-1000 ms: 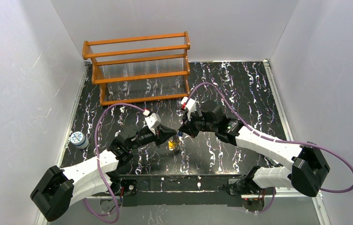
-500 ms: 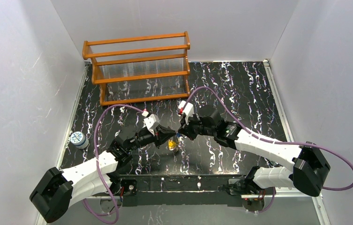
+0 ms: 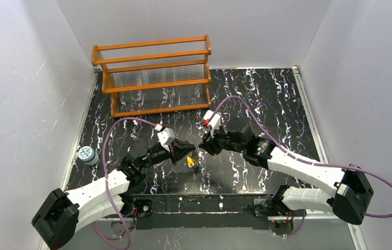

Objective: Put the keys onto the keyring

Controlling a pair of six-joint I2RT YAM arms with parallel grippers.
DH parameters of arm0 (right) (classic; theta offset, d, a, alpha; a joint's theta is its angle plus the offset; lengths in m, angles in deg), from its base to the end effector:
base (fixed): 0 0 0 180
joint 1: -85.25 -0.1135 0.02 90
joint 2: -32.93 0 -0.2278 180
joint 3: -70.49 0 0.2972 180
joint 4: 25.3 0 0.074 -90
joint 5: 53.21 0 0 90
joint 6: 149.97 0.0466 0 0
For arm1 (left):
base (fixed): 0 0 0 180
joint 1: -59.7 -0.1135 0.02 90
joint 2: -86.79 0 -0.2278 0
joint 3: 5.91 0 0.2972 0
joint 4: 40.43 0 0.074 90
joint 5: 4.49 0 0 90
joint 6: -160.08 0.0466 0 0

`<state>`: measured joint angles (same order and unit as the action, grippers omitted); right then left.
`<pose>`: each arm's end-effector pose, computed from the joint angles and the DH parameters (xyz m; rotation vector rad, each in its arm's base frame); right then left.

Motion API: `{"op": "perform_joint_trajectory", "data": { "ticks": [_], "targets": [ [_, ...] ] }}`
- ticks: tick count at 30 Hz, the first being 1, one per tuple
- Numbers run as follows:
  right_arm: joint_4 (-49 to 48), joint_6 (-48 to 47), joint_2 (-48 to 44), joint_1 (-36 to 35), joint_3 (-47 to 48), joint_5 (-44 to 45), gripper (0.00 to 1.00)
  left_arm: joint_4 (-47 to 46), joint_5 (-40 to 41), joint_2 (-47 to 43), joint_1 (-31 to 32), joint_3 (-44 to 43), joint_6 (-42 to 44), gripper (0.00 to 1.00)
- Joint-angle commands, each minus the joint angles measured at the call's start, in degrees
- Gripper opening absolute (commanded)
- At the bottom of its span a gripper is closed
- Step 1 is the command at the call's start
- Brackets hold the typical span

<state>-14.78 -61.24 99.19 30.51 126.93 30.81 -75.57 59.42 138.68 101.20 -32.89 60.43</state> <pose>0.1888 0.2755 0.2295 -0.9988 1.7239 0.7161 0.1834 -0.1896 0.1881 0.7797 1.2763 -1.0457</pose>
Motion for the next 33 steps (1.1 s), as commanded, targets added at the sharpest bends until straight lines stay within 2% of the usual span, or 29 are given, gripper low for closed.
{"op": "perform_joint_trajectory", "data": {
  "ticks": [1,6,15,23,27,30,33],
  "targets": [
    [-3.0,0.1,-3.6,-0.4,-1.2,2.1,0.5,-3.2,-0.3,-1.3,0.3,0.8,0.5,0.0],
    [-3.6,-0.3,-6.0,-0.4,-2.1,3.4,0.58,-3.4,-0.4,-1.9,0.3,1.2,1.1,0.0],
    [-4.6,-1.4,-7.9,-0.4,-2.9,2.9,0.67,-3.8,-0.9,-2.2,0.3,1.6,1.6,0.0],
    [-13.3,-4.8,-11.6,-0.4,-8.1,3.6,0.78,-5.5,-2.0,-3.5,0.3,3.2,3.1,0.0],
    [-21.2,-9.2,-14.2,-0.4,-14.2,-1.8,0.78,-8.3,-3.5,-4.4,0.3,4.7,4.7,0.0],
    [-27.4,-12.3,-15.9,-0.4,-17.9,-7.8,0.87,-10.3,-5.4,-4.9,0.3,5.8,6.2,0.0],
    [-30.5,-14.7,-16.3,-0.4,-19.6,-12.7,0.89,-11.3,-7.9,-5.5,0.3,6.2,7.7,0.0]
  ]
}}
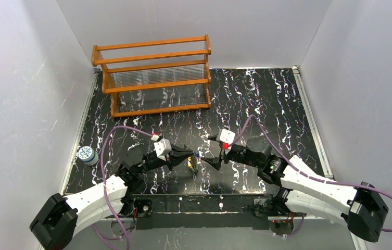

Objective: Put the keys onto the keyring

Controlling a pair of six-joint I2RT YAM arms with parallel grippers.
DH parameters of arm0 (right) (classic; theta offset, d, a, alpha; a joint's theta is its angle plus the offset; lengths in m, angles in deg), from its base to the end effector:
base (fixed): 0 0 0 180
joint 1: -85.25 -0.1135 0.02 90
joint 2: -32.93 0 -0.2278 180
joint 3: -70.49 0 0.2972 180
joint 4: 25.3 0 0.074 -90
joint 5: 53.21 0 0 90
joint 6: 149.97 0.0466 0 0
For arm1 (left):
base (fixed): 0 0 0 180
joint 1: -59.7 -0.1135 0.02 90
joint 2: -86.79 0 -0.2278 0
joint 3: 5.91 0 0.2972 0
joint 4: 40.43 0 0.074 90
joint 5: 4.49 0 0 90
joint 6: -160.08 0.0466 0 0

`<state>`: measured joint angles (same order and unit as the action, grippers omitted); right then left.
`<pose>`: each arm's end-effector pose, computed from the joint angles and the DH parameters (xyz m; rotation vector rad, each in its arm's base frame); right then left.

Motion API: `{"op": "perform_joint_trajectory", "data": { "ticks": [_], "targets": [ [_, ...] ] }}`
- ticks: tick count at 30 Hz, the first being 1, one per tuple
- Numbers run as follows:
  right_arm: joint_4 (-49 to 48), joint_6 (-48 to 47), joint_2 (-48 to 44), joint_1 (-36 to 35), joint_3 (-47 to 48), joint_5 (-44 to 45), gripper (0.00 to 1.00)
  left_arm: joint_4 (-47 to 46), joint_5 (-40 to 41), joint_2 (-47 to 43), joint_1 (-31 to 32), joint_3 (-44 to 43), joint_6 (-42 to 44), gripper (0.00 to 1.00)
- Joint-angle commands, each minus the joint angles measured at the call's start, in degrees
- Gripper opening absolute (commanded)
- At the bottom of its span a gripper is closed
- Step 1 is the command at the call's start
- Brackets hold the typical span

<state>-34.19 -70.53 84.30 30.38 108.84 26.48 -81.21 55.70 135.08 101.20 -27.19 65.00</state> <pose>0.1583 0.2394 0.2159 -1.0315 1.3436 0.7333 0.1677 -0.1793 0.1758 0.8652 1.1502 -1.0201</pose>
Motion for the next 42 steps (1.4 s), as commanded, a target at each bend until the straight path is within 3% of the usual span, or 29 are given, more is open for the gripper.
{"op": "perform_joint_trajectory", "data": {
  "ticks": [1,11,23,35,42],
  "targets": [
    [-11.6,-6.2,-1.4,-0.3,-1.6,-9.9,0.88,-6.2,-4.9,-2.2,0.3,0.8,3.5,0.0],
    [-13.7,-10.0,0.8,-0.3,-0.5,-18.4,0.4,-12.3,-9.6,-3.0,0.5,1.9,4.2,0.0],
    [-11.2,-13.2,4.1,-0.3,1.2,-22.2,0.49,-14.7,-10.6,-2.1,0.9,1.3,2.9,0.0],
    [-12.6,-12.2,1.7,-0.3,1.4,-20.1,0.5,-15.6,-10.6,-0.9,1.0,1.0,2.6,0.0],
    [-12.2,-12.4,2.9,-0.3,2.3,-21.2,0.38,-15.9,-10.6,-1.0,1.1,1.1,2.1,0.0]
  ]
}}
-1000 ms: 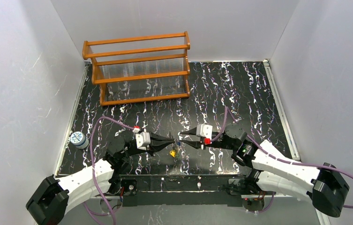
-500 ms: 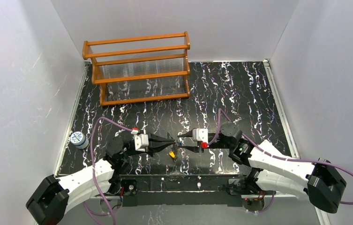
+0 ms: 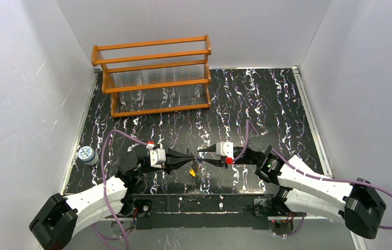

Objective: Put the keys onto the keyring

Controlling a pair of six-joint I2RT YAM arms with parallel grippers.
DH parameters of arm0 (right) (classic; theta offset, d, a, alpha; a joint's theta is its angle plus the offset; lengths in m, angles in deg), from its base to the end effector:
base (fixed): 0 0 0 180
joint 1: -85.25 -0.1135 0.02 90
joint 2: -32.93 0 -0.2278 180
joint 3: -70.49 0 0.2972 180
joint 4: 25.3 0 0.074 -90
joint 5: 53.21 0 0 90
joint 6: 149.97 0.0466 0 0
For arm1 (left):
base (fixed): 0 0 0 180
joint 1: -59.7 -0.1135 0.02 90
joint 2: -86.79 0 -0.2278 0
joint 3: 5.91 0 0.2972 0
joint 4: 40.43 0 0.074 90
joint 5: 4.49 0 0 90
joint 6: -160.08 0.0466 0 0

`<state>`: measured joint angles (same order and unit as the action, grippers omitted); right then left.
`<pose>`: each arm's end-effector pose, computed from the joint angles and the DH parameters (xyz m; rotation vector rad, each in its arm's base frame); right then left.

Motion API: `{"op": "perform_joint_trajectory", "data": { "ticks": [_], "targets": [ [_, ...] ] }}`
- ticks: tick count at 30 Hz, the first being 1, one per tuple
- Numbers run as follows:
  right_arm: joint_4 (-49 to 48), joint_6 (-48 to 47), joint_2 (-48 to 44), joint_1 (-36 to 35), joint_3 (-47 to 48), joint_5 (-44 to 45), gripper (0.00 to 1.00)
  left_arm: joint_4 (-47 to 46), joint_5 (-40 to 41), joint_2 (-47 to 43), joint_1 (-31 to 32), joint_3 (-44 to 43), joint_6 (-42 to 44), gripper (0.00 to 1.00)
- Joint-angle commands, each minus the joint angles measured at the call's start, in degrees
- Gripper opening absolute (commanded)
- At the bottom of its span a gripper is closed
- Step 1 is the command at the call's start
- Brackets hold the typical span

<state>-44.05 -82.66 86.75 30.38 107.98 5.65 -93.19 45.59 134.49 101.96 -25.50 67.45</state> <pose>0.1440 0.2466 0.2186 -1.3092 0.9171 0.8547 0.1491 -0.1758 0.1877 1.0006 0.8595 -1.0686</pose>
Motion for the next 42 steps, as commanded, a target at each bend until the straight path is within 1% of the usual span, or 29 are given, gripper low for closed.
{"op": "perform_joint_trajectory", "data": {
  "ticks": [1,7,10,11,13,14,18,19,22,25,26,27,33,37,39,42],
  "targets": [
    [-2.1,-0.4,1.1,-0.3,3.2,-0.7,0.37,-4.0,-0.5,-0.5,0.3,-0.6,-0.3,0.0],
    [-2.3,-0.5,2.8,-0.3,3.9,-2.4,0.23,-4.1,-0.4,-0.4,0.5,-0.7,-0.6,0.0],
    [-1.8,-0.9,2.9,-0.3,4.2,-2.8,0.2,-4.2,-0.3,-0.3,0.5,-0.7,-0.5,0.0],
    [-1.6,-1.0,2.9,-0.2,4.3,-2.9,0.16,-4.2,-0.2,-0.2,0.5,-0.7,-0.5,0.0],
    [-1.5,-1.3,2.7,-0.3,4.2,-3.3,0.06,-4.2,-0.2,0.0,0.5,-0.7,-0.6,0.0],
    [-1.4,-1.4,2.5,-0.3,4.1,-3.6,0.02,-4.2,0.0,0.0,0.5,-0.6,-0.6,0.0],
    [1.4,-2.0,2.6,-0.3,5.3,-3.3,0.01,-4.2,0.9,-0.2,0.5,0.0,-0.8,0.0],
    [3.2,-2.1,2.8,-0.3,6.0,-2.6,0.01,-4.1,1.6,-0.4,0.5,0.1,-0.9,0.01],
    [10.4,-2.7,4.4,-0.3,9.0,1.1,0.01,-2.1,4.3,-1.8,0.5,0.5,-0.8,0.2],
    [18.0,-3.1,6.4,-0.3,12.7,3.7,0.01,2.3,7.8,-3.7,0.5,0.2,0.0,0.39],
    [20.3,-3.3,7.1,-0.3,14.0,4.3,0.01,4.4,8.9,-4.3,0.5,-0.2,0.3,0.43],
    [22.7,-3.3,7.8,-0.3,15.2,4.7,0.01,8.6,9.6,-4.9,0.5,-1.0,1.2,0.44],
    [34.8,-3.4,12.2,-0.3,21.8,8.0,0.01,34.2,13.5,-6.3,0.5,-9.4,11.0,0.46],
    [43.9,-3.7,15.9,-0.3,28.1,11.0,0.01,49.2,14.4,-3.9,0.5,-15.8,17.1,0.42],
    [47.1,-4.0,17.7,-0.3,30.4,12.1,0.01,52.3,13.9,-2.5,0.5,-17.4,18.3,0.41],
    [50.6,-4.4,19.9,-0.3,33.1,12.2,0.01,51.9,12.0,-0.7,0.5,-18.0,18.4,0.38]
  ]
}}
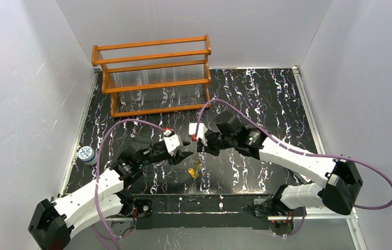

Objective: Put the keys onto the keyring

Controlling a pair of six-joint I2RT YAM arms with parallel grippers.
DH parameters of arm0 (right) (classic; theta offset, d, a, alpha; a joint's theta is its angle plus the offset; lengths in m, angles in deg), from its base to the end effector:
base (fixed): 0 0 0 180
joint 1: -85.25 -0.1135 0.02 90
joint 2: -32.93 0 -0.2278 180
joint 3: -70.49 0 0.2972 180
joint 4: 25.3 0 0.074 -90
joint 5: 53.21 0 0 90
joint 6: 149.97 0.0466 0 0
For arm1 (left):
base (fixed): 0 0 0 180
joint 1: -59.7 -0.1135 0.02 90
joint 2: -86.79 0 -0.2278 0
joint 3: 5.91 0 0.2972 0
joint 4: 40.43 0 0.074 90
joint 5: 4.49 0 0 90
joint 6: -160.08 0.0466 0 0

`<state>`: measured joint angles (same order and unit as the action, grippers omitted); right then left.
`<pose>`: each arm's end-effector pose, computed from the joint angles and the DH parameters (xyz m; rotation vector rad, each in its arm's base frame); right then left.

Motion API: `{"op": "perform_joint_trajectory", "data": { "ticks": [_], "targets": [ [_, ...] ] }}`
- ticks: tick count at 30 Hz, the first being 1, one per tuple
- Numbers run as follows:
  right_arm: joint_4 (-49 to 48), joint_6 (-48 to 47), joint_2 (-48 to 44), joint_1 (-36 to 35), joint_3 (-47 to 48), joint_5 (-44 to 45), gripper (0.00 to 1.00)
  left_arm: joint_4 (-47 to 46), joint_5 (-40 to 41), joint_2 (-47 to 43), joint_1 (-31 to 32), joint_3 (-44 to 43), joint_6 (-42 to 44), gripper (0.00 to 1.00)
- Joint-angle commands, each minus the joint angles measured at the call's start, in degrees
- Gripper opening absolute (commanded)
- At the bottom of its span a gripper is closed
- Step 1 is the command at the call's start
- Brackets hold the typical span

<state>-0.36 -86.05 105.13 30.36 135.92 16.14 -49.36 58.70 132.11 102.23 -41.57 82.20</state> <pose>0.1853 0.2921 0.2335 -1.5610 1.4925 0.6772 0.1836 -0.1969 0.2241 1.0650 1.2440 -0.7794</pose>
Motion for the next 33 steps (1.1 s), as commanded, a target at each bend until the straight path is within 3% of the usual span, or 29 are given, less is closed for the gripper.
{"op": "perform_joint_trajectory", "data": {
  "ticks": [1,13,17,24,29,33],
  "targets": [
    [7.3,-1.0,1.9,-0.3,5.6,1.5,0.01,7.4,-1.8,2.3,0.3,-1.9,3.5,0.37],
    [3.6,-1.2,1.1,-0.3,4.2,-1.0,0.01,-5.1,-5.1,7.3,0.3,0.3,-1.1,0.28],
    [3.3,-1.3,1.1,-0.3,4.0,-1.3,0.01,-6.6,-5.2,8.0,0.3,0.6,-1.5,0.22],
    [3.3,-1.4,1.1,-0.3,4.0,-1.4,0.01,-6.9,-5.6,9.0,0.3,0.5,-1.1,0.0],
    [2.4,-1.7,0.7,-0.3,3.7,-0.7,0.02,-6.1,-4.7,9.1,0.3,0.7,-0.8,0.0],
    [-3.2,-0.9,-1.8,-0.1,0.4,-0.5,0.48,-6.1,-1.9,7.5,0.3,1.5,-1.7,0.0]
  ]
}}
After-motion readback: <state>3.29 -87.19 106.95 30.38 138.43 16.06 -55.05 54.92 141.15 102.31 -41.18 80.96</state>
